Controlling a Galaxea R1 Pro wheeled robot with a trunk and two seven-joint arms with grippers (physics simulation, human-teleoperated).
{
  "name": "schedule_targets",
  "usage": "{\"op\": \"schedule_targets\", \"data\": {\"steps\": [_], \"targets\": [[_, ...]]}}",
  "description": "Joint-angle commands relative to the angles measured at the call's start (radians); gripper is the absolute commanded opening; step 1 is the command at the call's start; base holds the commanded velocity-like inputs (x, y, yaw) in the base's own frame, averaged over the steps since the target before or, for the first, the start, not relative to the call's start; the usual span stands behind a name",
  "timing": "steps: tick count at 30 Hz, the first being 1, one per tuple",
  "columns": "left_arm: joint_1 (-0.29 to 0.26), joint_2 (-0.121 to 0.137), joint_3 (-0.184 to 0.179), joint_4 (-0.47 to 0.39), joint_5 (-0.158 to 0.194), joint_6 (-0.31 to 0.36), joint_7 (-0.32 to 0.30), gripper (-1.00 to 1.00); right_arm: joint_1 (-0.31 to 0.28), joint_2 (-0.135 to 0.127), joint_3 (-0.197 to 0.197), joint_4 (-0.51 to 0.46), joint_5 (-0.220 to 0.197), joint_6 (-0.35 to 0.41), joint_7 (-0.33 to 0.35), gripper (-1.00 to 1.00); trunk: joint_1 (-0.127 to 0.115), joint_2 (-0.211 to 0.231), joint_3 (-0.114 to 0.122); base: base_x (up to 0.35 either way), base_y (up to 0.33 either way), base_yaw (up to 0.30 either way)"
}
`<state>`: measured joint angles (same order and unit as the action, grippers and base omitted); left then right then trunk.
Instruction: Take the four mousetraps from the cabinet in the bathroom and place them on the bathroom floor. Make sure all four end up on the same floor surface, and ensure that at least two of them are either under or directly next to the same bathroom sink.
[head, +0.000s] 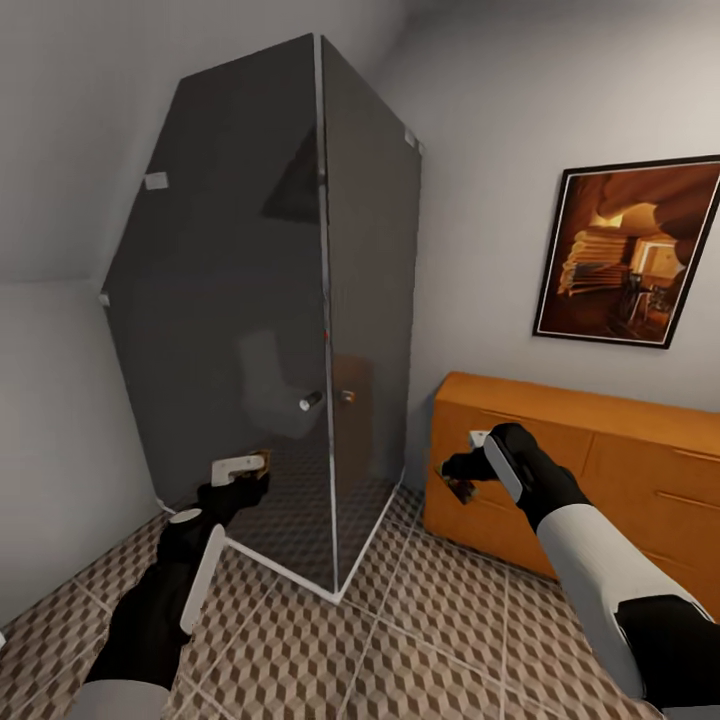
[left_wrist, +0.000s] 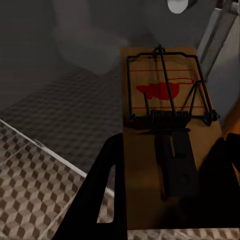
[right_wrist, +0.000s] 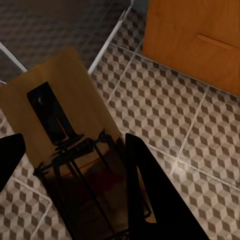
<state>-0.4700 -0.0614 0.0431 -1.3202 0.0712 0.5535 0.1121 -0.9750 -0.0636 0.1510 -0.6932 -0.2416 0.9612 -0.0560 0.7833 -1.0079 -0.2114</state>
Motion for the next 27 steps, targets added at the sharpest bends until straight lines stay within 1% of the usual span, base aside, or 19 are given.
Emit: {"op": "schedule_targets", "data": {"steps": [1, 4, 9, 18, 22, 24, 27], "targets": [[-0.001, -0.002, 0.005, -0.006, 0.016, 0.005, 0.007, -1.0, -0.001, -0.003, 0.006, -0.002, -0.009, -0.003, -0.006, -1.0, 0.0, -0.001, -0.001, 0.0, 0.0, 0.276], [-0.001, -0.002, 0.01, -0.013, 0.041, 0.005, 0.007, -1.0, -0.001, -0.004, 0.006, -0.003, -0.009, -0.014, -0.005, -1.0, 0.0, -0.001, -0.001, 0.0, 0.0, 0.276], [-0.001, -0.001, 0.013, -0.014, 0.059, 0.005, 0.008, -1.0, -0.001, -0.002, 0.007, -0.003, -0.011, -0.018, -0.003, -1.0, 0.0, -0.001, -0.001, 0.0, 0.0, 0.276], [-0.001, 0.003, 0.017, -0.011, 0.058, 0.006, 0.009, -1.0, -0.001, 0.001, 0.007, -0.003, -0.012, -0.018, -0.001, -1.0, 0.0, -0.001, -0.001, 0.0, 0.0, 0.276], [-0.001, 0.02, 0.02, 0.001, 0.057, 0.007, 0.009, -1.0, -0.001, 0.001, 0.007, -0.003, -0.012, -0.018, -0.002, -1.0, 0.0, -0.001, -0.001, 0.0, 0.0, 0.276], [-0.001, 0.032, 0.021, 0.023, 0.056, 0.006, 0.01, -1.0, -0.001, 0.001, 0.007, -0.003, -0.012, -0.019, -0.002, -1.0, 0.0, -0.001, -0.001, 0.0, 0.0, 0.276], [-0.001, 0.049, 0.025, 0.106, 0.054, -0.005, 0.009, -1.0, -0.001, -0.003, 0.006, -0.001, -0.01, -0.022, -0.006, -1.0, 0.0, -0.001, -0.001, 0.0, 0.0, 0.276]]}}
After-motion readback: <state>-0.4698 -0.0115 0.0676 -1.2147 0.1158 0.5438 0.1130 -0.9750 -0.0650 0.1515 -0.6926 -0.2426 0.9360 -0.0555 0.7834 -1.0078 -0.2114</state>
